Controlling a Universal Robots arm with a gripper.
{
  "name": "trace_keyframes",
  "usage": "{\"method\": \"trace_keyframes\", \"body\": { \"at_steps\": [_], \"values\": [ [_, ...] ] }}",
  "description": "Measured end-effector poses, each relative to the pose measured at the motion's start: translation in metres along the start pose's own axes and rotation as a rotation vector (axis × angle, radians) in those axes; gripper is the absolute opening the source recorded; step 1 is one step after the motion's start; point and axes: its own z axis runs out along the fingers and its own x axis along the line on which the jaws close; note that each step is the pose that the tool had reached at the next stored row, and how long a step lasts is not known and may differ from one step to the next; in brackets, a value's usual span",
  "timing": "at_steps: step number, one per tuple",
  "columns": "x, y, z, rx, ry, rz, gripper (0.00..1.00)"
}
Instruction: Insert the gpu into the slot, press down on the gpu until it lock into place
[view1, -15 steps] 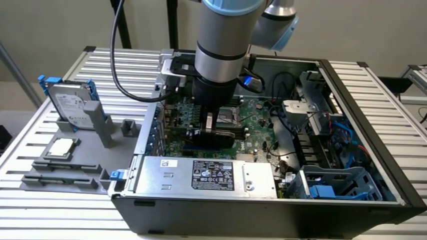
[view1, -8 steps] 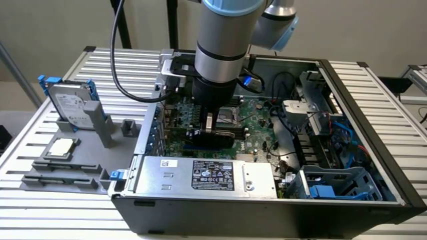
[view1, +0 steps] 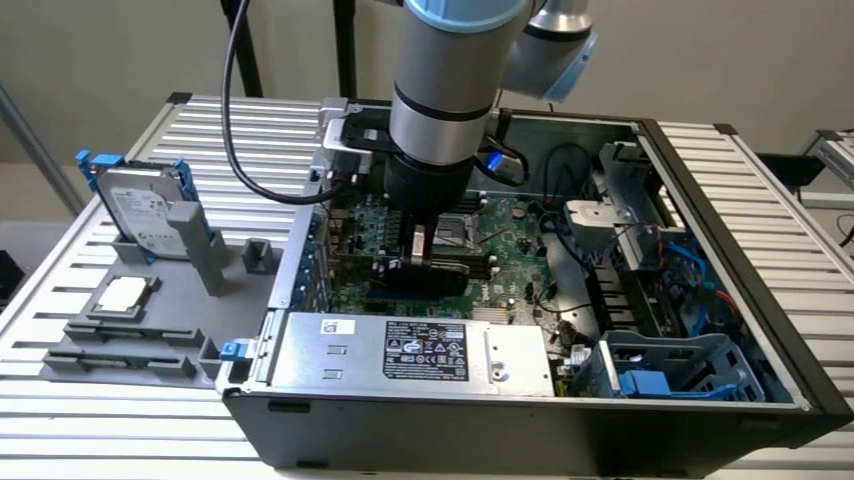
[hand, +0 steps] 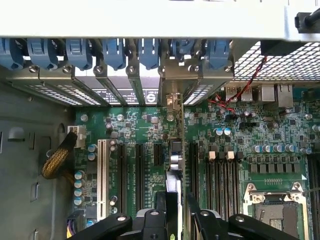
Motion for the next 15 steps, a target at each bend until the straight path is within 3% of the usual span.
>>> {"method": "trace_keyframes", "body": {
  "at_steps": [6, 15],
  "values": [
    [0.0, 0.0003, -0.0004, -0.0026, 0.0011, 0.0, 0.26],
    [0.0003, 0.0001, 0.003, -0.0145, 0.0019, 0.001, 0.26]
  ]
}}
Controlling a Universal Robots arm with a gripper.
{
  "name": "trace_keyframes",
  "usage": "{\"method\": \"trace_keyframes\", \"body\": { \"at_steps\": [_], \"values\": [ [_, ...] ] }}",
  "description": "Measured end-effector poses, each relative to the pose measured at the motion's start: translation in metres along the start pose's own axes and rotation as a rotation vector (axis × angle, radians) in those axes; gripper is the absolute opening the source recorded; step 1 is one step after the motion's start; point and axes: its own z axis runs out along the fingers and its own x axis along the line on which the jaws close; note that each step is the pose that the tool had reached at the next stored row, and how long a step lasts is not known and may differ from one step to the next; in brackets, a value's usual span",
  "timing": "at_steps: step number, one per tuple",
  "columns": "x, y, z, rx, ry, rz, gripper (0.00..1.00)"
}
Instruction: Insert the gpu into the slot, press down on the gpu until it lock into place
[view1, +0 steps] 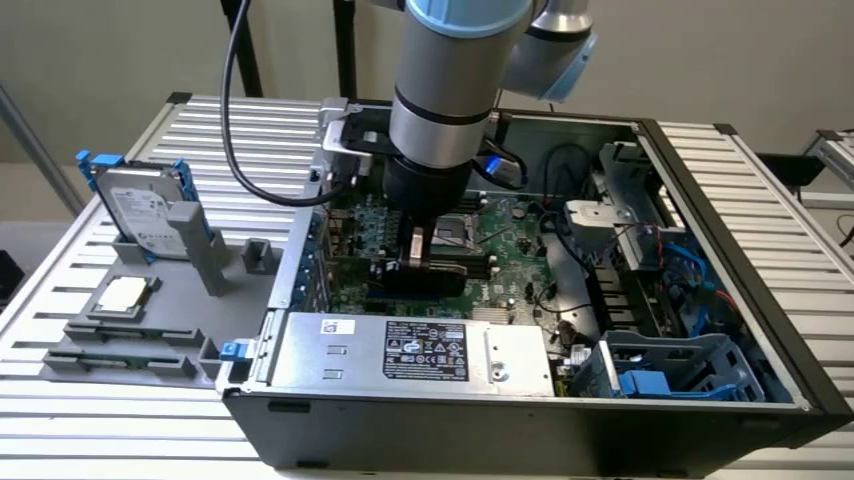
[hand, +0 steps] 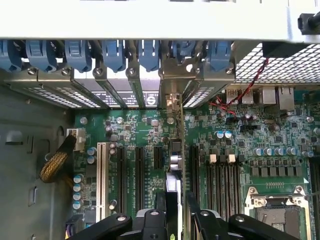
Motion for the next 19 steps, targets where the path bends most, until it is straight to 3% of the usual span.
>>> {"method": "trace_keyframes", "body": {
  "at_steps": [13, 19],
  "values": [
    [0.0005, -0.0008, 0.0071, -0.0021, 0.0004, -0.002, 0.26],
    [0.0004, -0.0004, 0.005, -0.0024, -0.0003, -0.002, 0.28]
  ]
}}
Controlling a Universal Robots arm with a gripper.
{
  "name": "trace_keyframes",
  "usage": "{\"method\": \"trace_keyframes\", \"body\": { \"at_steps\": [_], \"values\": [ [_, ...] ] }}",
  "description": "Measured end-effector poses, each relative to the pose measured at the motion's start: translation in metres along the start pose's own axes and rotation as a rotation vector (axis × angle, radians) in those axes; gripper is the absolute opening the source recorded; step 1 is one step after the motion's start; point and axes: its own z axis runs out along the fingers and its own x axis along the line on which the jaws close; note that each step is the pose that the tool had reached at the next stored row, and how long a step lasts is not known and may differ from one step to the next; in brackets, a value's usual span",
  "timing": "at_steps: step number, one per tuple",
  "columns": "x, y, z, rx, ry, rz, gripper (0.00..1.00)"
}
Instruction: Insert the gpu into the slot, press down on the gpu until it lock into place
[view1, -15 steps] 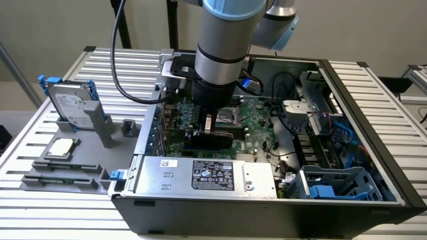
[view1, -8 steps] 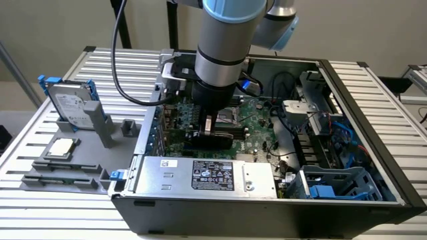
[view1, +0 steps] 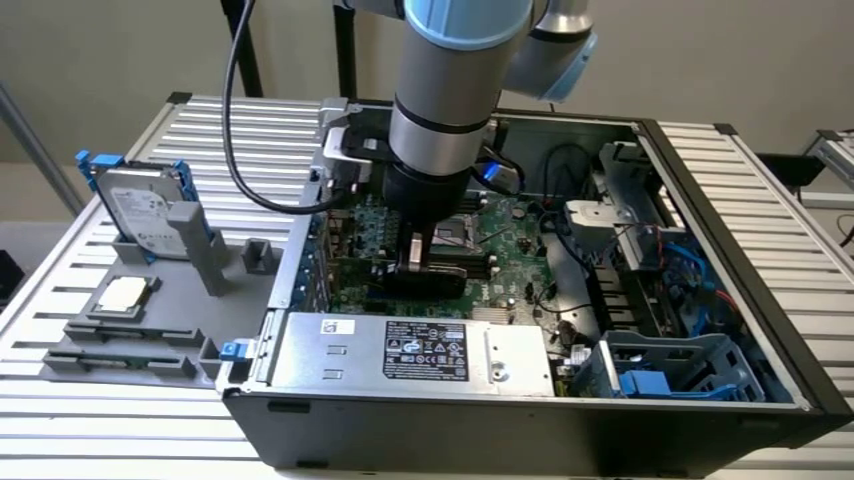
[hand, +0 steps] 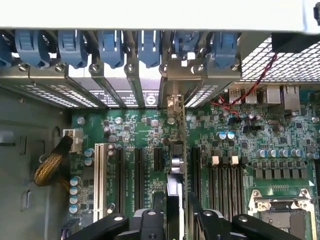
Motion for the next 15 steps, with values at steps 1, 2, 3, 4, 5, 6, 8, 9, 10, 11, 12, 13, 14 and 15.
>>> {"method": "trace_keyframes", "body": {
  "at_steps": [1, 2, 3, 4, 5, 6, 8, 9, 10, 11, 12, 13, 14, 15],
  "values": [
    [0.0, 0.0001, -0.0023, -0.0003, 0.0006, 0.0, 0.34],
    [0.0, 0.0003, -0.0045, -0.0002, 0.0002, 0.0, 0.34],
    [0.0, 0.0006, -0.0077, -0.0004, 0.0005, 0.0, 0.34],
    [0.0, 0.0009, -0.0105, -0.0003, 0.0004, 0.0, 0.34],
    [-0.001, 0.0013, -0.0144, -0.0004, 0.0005, 0.0, 0.34],
    [-0.001, 0.0017, -0.0186, -0.0004, 0.0006, 0.0, 0.34],
    [-0.002, 0.0039, -0.0398, -0.0001, 0.0033, 0.0, 0.25],
    [-0.002, 0.0128, -0.0393, -0.0012, 0.0038, 0.0, 0.11],
    [-0.001, 0.0185, -0.0387, -0.0012, 0.0038, -0.001, 0.11],
    [-0.001, 0.0259, -0.0379, -0.0046, 0.0041, -0.003, 0.11],
    [-0.001, 0.0277, -0.0377, -0.0136, 0.0044, -0.004, 0.11],
    [-0.001, 0.0286, -0.0376, -0.0221, 0.0049, -0.005, 0.11],
    [-0.001, 0.0314, -0.0375, -0.0489, 0.0064, -0.008, 0.11],
    [-0.001, 0.0332, -0.0373, -0.0695, 0.0077, -0.012, 0.11]
  ]
}}
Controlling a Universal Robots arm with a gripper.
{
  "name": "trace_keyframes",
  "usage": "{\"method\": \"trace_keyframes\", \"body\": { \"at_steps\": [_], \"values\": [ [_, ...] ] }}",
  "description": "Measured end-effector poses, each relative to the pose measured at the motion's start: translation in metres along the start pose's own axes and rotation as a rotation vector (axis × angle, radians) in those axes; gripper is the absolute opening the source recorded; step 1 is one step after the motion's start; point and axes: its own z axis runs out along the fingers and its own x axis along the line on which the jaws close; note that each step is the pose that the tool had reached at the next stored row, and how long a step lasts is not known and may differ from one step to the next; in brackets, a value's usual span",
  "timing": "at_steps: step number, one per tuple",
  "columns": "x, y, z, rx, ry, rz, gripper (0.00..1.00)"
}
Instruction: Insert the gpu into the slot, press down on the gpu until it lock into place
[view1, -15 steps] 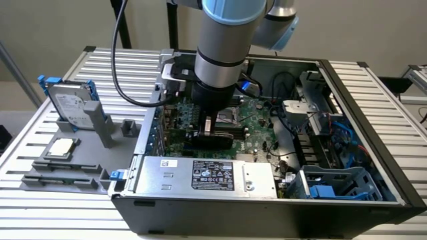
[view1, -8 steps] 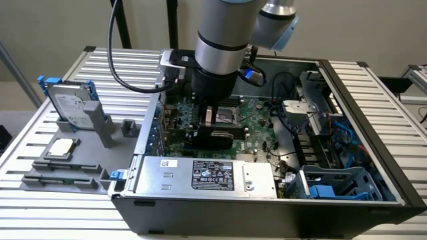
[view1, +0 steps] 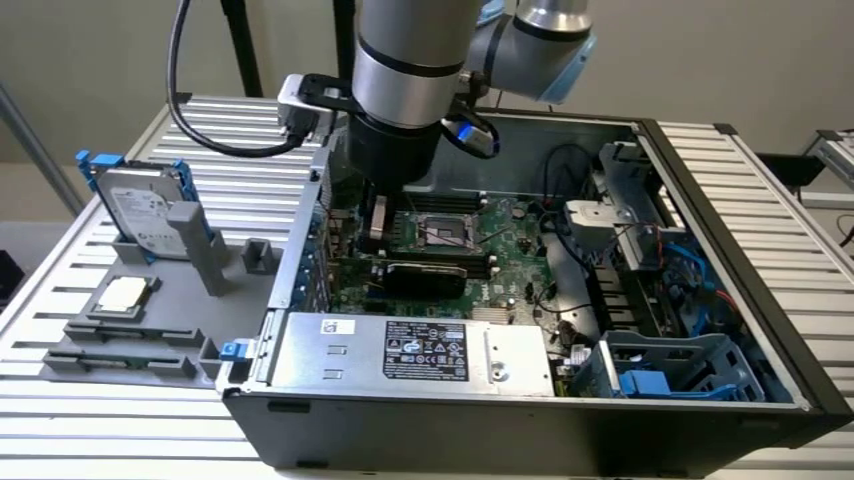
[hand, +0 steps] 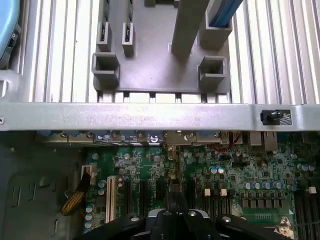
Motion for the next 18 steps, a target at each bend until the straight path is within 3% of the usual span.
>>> {"method": "trace_keyframes", "body": {
  "at_steps": [1, 10, 11, 12, 15, 18],
  "values": [
    [0.0, 0.0015, 0.0003, -0.0209, 0.0016, -0.005, 0.11],
    [0.0002, 0.0065, 0.0011, -0.0832, 0.009, -0.022, 0.11],
    [0.0002, 0.0072, 0.0012, -0.093, 0.0101, -0.024, 0.11],
    [0.0002, 0.0079, 0.0009, -0.1133, 0.0118, -0.026, 0.11],
    [0.0002, 0.0081, 0.0002, -0.1269, 0.0128, -0.026, 0.11],
    [-0.0001, 0.0081, 0.0003, -0.1328, 0.0136, -0.025, 0.11]
  ]
}}
